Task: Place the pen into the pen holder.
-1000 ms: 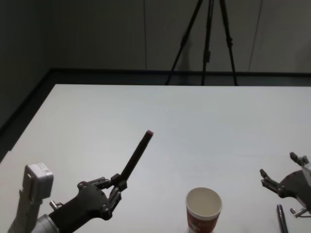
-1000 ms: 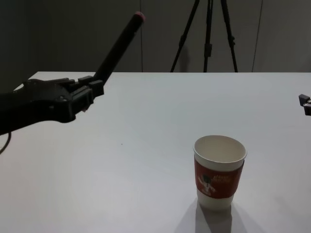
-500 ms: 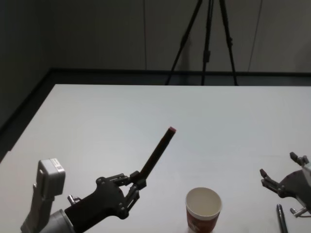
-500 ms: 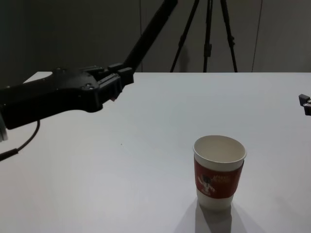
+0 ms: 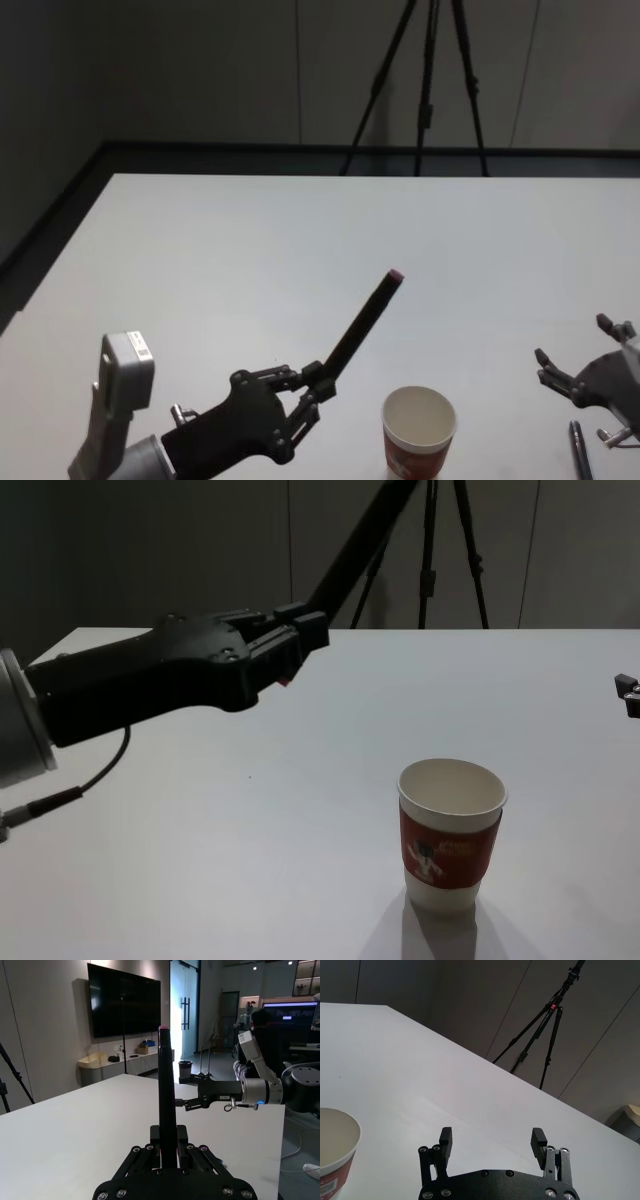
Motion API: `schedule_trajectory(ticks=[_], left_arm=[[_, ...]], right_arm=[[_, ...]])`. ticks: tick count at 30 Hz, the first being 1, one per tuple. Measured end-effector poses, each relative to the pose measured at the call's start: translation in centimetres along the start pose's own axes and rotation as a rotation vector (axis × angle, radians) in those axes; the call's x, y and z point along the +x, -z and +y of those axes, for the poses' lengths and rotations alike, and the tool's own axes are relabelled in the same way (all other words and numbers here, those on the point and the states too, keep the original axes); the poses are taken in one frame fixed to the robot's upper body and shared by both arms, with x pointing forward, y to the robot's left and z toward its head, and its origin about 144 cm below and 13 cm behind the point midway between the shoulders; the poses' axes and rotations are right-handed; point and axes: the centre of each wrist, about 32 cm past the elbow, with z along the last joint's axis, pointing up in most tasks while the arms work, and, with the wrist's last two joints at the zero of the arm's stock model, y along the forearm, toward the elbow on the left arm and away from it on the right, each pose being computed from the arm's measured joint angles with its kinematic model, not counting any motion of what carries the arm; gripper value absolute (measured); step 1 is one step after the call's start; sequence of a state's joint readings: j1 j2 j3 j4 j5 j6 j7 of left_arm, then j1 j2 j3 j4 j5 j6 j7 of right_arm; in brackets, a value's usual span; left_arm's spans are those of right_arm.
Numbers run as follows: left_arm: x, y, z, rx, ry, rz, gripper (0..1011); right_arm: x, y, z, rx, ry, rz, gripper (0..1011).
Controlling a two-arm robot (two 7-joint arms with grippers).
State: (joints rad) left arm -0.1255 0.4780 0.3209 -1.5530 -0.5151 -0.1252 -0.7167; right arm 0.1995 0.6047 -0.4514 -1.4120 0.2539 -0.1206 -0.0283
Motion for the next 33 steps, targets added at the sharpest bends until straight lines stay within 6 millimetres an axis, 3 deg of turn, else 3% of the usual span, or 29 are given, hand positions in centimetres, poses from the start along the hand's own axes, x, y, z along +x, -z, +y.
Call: schedule_trajectory(ticks=[33], left_arm=[[-1.6, 0.3, -4.0, -0.067, 0.194, 0.037, 183]], right_arm=[[0.0, 0.0, 0.0, 0.0, 0.0, 0.0, 1001]])
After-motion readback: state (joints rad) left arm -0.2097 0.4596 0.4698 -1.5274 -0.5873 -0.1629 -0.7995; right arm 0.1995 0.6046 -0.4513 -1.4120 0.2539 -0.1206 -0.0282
